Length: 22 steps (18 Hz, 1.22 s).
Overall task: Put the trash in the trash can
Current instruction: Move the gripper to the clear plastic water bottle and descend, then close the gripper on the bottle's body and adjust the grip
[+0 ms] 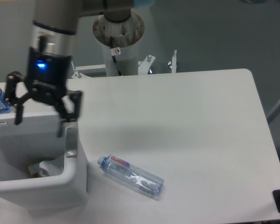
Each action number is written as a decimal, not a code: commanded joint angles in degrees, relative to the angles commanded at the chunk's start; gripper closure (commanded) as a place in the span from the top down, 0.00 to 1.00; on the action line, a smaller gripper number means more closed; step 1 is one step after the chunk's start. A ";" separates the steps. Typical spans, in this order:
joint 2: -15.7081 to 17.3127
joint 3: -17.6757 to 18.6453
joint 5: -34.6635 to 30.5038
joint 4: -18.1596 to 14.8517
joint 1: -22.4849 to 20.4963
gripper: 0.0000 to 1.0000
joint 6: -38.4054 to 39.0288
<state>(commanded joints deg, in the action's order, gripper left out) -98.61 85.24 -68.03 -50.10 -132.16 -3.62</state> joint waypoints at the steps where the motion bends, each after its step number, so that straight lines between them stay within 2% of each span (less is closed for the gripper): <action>1: -0.44 0.53 -0.09 0.35 -2.03 1.00 1.41; 3: -2.54 0.71 -0.09 0.35 -5.28 1.00 4.57; 5: -5.17 0.97 -0.52 0.09 -6.79 1.00 6.60; 8: -9.39 1.42 -10.60 0.09 -6.88 1.00 9.75; 10: -12.99 0.98 -14.31 0.35 -6.79 1.00 13.54; 15: -19.68 0.10 -14.41 0.35 -6.62 1.00 14.78; 22: -26.01 0.45 -16.61 0.44 -4.42 1.00 14.69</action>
<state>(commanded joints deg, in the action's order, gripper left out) -124.62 85.70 -84.64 -49.66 -136.58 11.08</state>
